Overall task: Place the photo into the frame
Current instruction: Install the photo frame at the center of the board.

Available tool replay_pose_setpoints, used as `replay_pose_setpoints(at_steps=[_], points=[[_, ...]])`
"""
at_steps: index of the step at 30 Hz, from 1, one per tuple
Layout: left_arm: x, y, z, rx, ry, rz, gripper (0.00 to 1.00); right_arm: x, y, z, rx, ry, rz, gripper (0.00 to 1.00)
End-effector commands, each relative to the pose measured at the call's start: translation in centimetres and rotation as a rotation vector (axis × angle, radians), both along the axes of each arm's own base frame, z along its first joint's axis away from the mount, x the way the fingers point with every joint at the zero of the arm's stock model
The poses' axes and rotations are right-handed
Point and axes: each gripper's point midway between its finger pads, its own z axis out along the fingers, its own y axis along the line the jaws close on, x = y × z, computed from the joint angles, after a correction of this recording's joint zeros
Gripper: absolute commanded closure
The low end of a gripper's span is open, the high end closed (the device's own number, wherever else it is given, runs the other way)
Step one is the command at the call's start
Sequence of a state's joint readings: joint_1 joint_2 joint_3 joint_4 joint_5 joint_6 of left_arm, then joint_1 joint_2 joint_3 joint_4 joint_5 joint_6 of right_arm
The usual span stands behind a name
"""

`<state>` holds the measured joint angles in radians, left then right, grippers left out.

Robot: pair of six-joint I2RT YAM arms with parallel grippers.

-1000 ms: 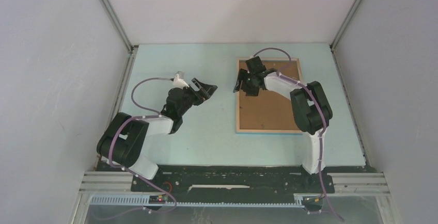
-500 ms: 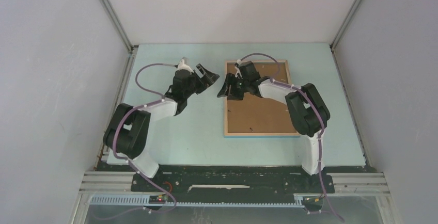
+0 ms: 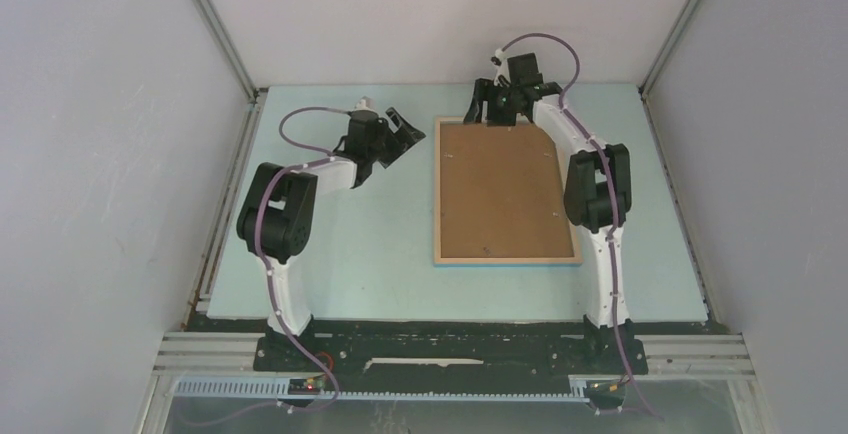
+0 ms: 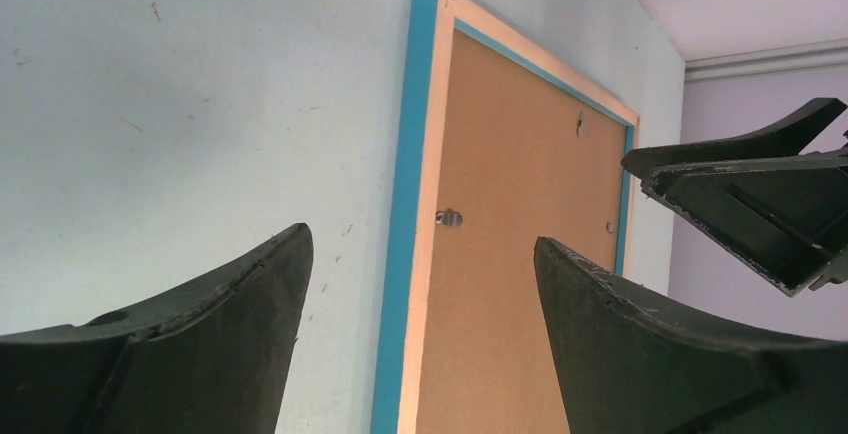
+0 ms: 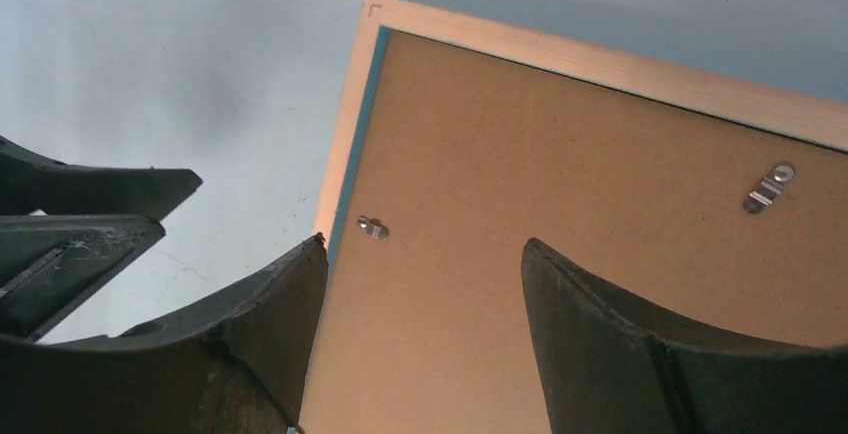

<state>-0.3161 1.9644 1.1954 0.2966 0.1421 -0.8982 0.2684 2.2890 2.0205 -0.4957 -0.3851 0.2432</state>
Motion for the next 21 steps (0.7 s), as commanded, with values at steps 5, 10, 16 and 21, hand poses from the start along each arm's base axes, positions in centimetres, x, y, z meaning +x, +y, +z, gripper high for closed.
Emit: replay_pose_setpoints(at_steps=[5, 10, 16, 21], points=[[0.0, -0.7, -0.5, -0.058, 0.001, -0.051, 0.15, -1.9, 4.1, -1.6, -0.061, 0.032, 0.154, 0.19], [-1.4, -2.7, -3.1, -0.163, 0.089, -0.08, 0.3, -1.8, 4.5, -3.0, 0.001, 0.105, 0.095, 0.32], [-2.2, -4.5, -4.6, -0.163, 0.129, -0.085, 0.48, -1.7, 4.8, -4.7, 0.123, 0.185, 0.045, 0.48], [-2.5, -5.2, -5.2, -0.17, 0.151, -0.091, 0.59, -1.2, 4.6, -6.6, 0.116, 0.229, 0.021, 0.53]])
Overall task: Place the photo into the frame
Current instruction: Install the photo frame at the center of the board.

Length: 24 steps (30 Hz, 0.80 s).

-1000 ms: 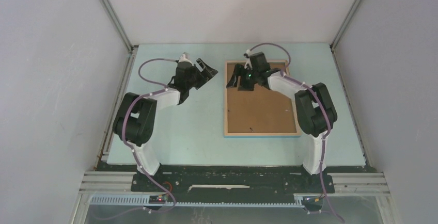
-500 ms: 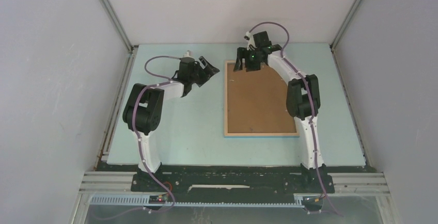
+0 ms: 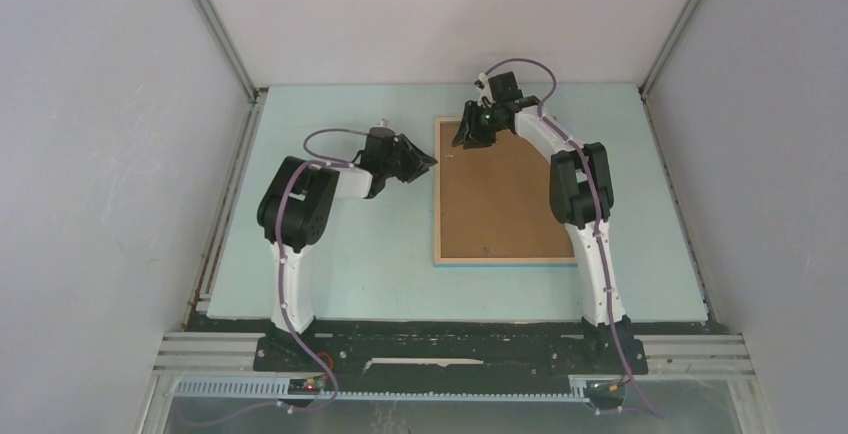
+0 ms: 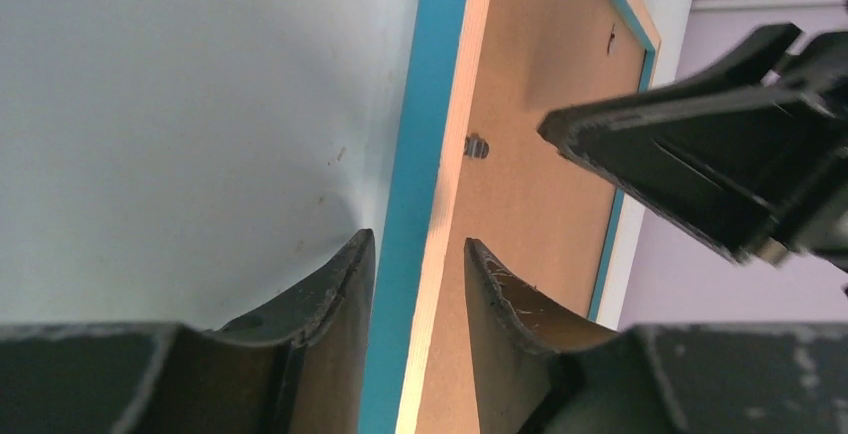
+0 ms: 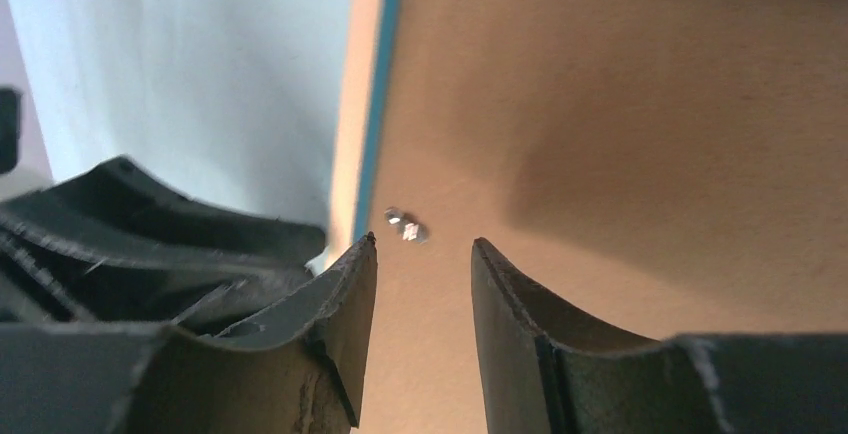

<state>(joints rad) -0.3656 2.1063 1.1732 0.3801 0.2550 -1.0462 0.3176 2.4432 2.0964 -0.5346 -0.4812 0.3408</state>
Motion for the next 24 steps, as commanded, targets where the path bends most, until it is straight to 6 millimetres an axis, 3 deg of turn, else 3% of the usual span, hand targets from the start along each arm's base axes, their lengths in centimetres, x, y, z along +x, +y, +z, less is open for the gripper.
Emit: replay_pose_setpoints(at_steps=[1, 7, 14, 24], points=[[-0.1, -1.0, 0.4, -0.036, -0.008, -0.012, 0.6, 0.6, 0.2, -1.5, 0.03, 0.054, -0.032, 0.53], [-0.1, -1.3, -0.1, -0.045, 0.008, -0.007, 0.7, 0.1, 0.8, -2.8, 0.065, 0.105, -0.01, 0.57], [-0.1, -1.3, -0.3, -0.048, 0.016, -0.004, 0.85, -1.9, 2.1, -4.1, 0.092, 0.163, 0.04, 0.63], [-0.1, -1.1, -0.3, -0.04, 0.011, 0.005, 0.88, -2.9, 3.0, -4.3, 0.132, 0.19, 0.069, 0.66]])
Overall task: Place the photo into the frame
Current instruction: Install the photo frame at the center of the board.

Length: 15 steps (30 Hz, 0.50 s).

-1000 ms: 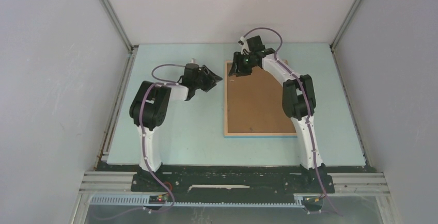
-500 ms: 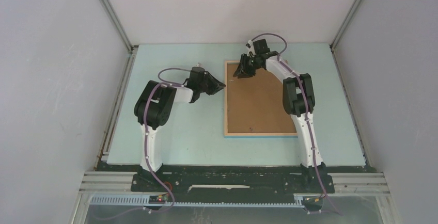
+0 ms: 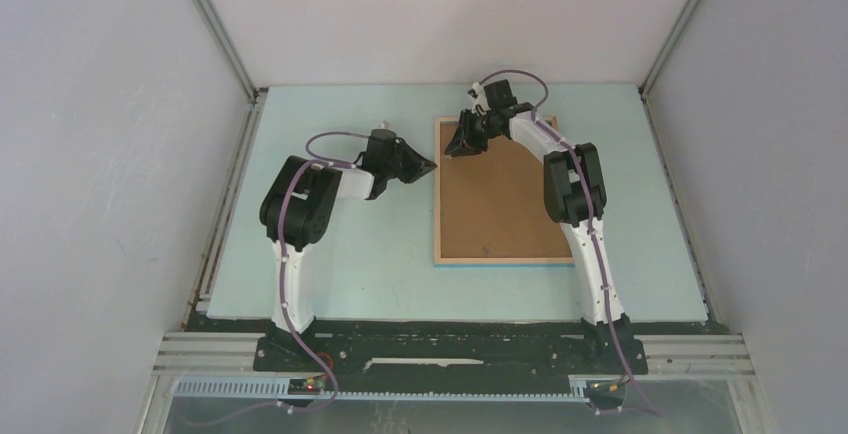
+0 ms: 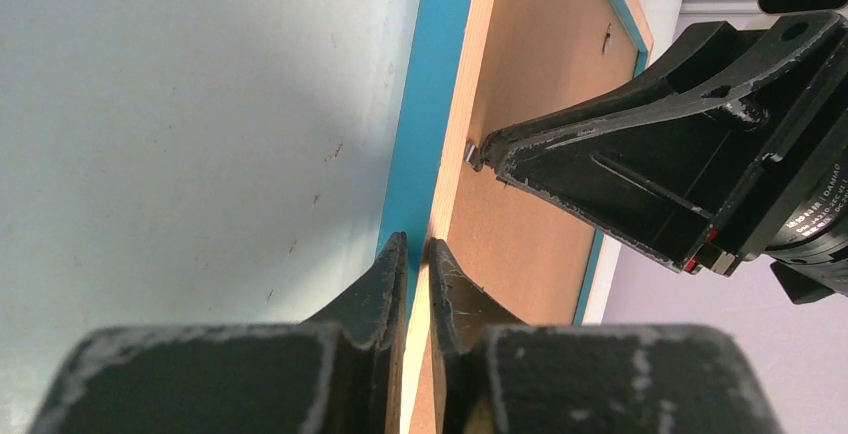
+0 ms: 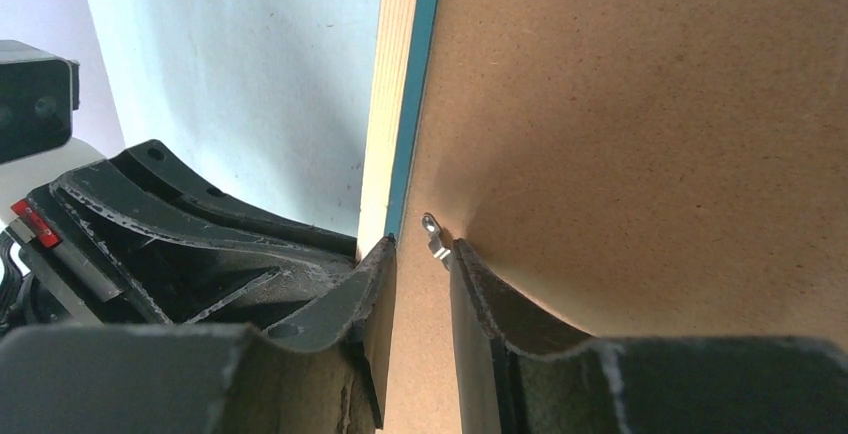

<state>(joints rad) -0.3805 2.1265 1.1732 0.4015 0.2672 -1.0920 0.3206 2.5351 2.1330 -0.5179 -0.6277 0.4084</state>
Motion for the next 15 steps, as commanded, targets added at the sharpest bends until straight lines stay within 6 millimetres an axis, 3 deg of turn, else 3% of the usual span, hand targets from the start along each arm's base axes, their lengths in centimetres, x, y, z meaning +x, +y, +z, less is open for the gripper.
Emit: replay_pose_setpoints(at_steps=[1, 7, 15], points=[[0.3, 0.0, 0.1, -0.002, -0.014, 0.007, 0.88, -1.9, 1.1, -2.0, 0.026, 0.076, 0.028, 0.66], [0.3, -0.1, 0.1, -0.007, -0.014, 0.008, 0.9, -3.0, 2.2, -1.8, 0.083, 0.105, 0.055, 0.66], [0.3, -0.1, 0.0, -0.008, -0.011, 0.007, 0.9, -2.1, 2.7, -1.8, 0.103, 0.123, -0.025, 0.66]])
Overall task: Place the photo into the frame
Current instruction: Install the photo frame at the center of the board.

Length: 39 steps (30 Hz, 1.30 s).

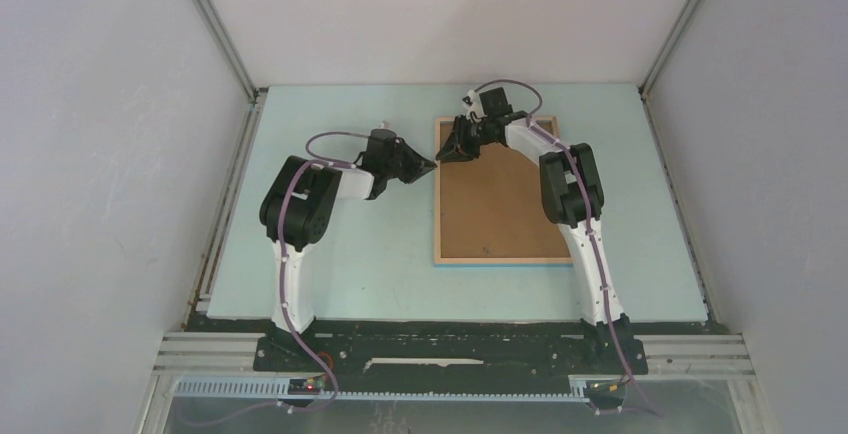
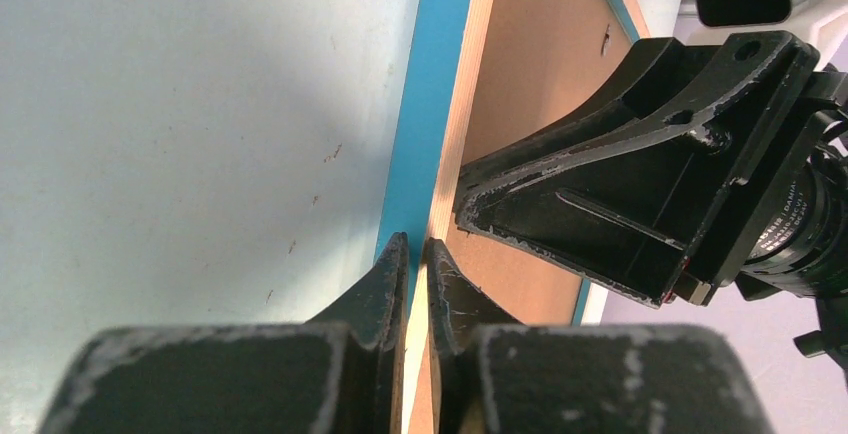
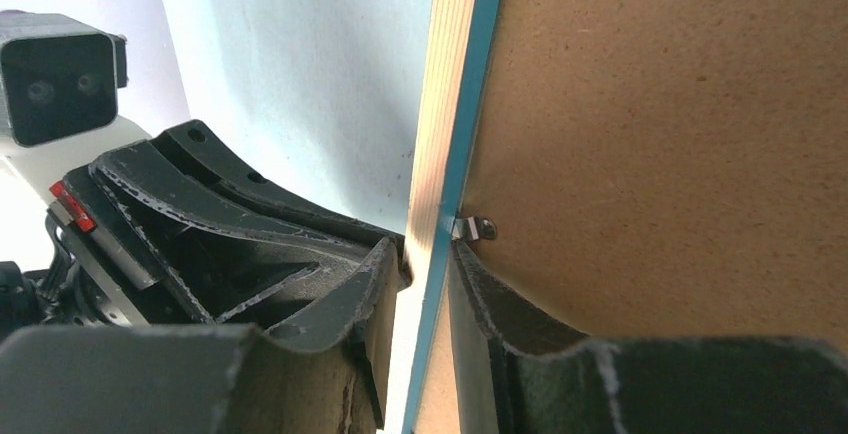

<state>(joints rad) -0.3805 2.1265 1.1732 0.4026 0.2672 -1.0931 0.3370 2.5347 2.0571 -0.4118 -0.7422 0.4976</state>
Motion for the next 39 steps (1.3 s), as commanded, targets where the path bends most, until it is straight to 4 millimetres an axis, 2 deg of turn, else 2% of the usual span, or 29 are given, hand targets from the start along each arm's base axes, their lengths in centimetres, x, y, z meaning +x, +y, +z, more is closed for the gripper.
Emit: replay_pose_setpoints(at_steps=[1, 7, 9, 11, 13, 14, 15, 17, 19, 23, 29, 33, 36, 39], points=[[0.3, -0.1, -0.1, -0.007, -0.01, 0.007, 0.9, -0.2, 0.6, -1.7, -0.011, 0.064, -0.079, 0.66], [0.3, -0.1, 0.1, -0.007, -0.015, 0.008, 0.91, 1.8, 1.4, -1.5, 0.046, 0.06, -0.196, 0.64], [0.3, 0.0, 0.3, 0.0, -0.025, 0.008, 0.91, 2.3, 1.7, -0.7, 0.086, 0.033, -0.192, 0.63], [0.4, 0.3, 0.6, 0.026, -0.04, 0.01, 0.88, 2.6, 1.9, 0.6, 0.124, 0.006, -0.167, 0.62], [0.4, 0.8, 1.1, 0.061, -0.06, 0.014, 0.81, 2.5, 1.9, 2.8, 0.156, -0.042, -0.122, 0.59], [0.3, 1.1, 1.4, 0.079, -0.071, 0.015, 0.78, 2.4, 1.6, 4.7, 0.164, -0.081, -0.108, 0.57], [0.4, 1.4, 2.1, 0.097, -0.09, 0.018, 0.75, 2.3, 1.3, 6.2, 0.165, -0.122, -0.1, 0.54], [0.3, 2.1, 2.7, 0.157, -0.114, 0.014, 0.71, 1.8, 0.1, 8.1, 0.131, -0.204, -0.107, 0.48], [0.4, 2.9, 3.4, 0.206, -0.133, 0.026, 0.68, 1.7, -1.6, 8.4, 0.059, -0.259, -0.13, 0.43], [0.3, 3.3, 3.4, 0.234, -0.131, 0.03, 0.66, 1.9, -3.4, 6.5, -0.032, -0.221, -0.19, 0.42], [0.4, 2.0, 2.4, 0.186, -0.106, 0.007, 0.67, 1.2, -1.7, 2.7, -0.001, -0.073, -0.247, 0.5], [0.3, 1.6, 2.4, 0.175, -0.104, 0.003, 0.67, 1.0, -0.6, 1.4, 0.011, -0.035, -0.27, 0.51], [0.3, 1.3, 2.1, 0.161, -0.096, -0.004, 0.68, 1.3, -0.6, 0.3, 0.003, 0.013, -0.329, 0.62], [0.3, 1.1, 2.0, 0.145, -0.093, -0.005, 0.69, 1.3, -0.8, -0.9, -0.025, 0.045, -0.389, 0.67]])
